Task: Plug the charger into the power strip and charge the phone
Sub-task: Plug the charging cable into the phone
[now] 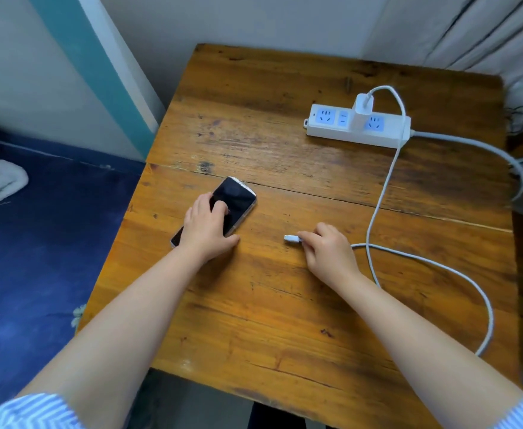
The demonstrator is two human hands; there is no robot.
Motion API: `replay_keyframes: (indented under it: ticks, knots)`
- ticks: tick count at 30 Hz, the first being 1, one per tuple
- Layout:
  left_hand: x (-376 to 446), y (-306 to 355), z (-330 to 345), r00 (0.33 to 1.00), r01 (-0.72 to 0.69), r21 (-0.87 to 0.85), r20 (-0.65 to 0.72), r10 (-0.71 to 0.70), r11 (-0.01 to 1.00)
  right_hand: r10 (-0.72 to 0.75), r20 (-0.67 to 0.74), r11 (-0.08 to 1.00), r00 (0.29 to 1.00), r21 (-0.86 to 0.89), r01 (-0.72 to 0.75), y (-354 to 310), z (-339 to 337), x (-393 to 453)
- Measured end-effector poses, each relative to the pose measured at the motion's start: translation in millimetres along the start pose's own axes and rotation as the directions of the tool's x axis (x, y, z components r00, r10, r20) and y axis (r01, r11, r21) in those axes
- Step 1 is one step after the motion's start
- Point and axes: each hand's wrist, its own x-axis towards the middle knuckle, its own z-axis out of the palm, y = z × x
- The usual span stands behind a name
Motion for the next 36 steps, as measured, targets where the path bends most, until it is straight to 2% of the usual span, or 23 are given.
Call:
replay_keyframes:
  ticks: [3, 6, 11, 15, 18, 21, 26, 36]
  knots:
    - [10, 15, 1, 0.986, 0.14, -0.05, -0.082, -0.144, 0.989, 0.045, -0.003, 0.997, 0.999, 0.066, -0.045, 4, -2, 2]
    - [19, 16, -6, 0.983, 0.146, -0.069, -0.104, -0.153, 0.987, 0.072, -0.007, 0.99, 0.997, 0.119, -0.071, 4, -9, 6]
    - [4, 17, -5, 0.986, -0.165, -0.045, -0.043, 0.163, 0.985, 0.095, -0.058, 0.973, 0.994, 0.217, -0.08, 0, -29, 15]
    - [-14, 20, -8, 0.93, -0.367, -0.073, -0.064, 0.363, 0.927, 0.11, -0.085, 0.942, 0.99, 0.327, -0.076, -9, -50, 19]
    - [-25, 23, -11, 0.878, -0.478, -0.06, -0.061, 0.475, 0.876, 0.091, -0.052, 0.946, 0.995, 0.317, -0.07, -15, -59, 17]
    - [-31, 26, -12, 0.851, -0.525, -0.038, -0.047, 0.523, 0.851, 0.055, -0.015, 0.965, 0.998, 0.258, -0.049, -20, -67, 13]
    - [-34, 26, -10, 0.85, -0.525, -0.026, -0.066, 0.522, 0.851, -0.008, 0.026, 0.983, 1.0, 0.182, 0.003, -25, -72, 7]
    - [-38, 26, -10, 0.812, -0.582, 0.051, -0.022, 0.583, 0.812, -0.004, 0.098, 0.996, 0.995, 0.087, -0.005, -27, -70, 9]
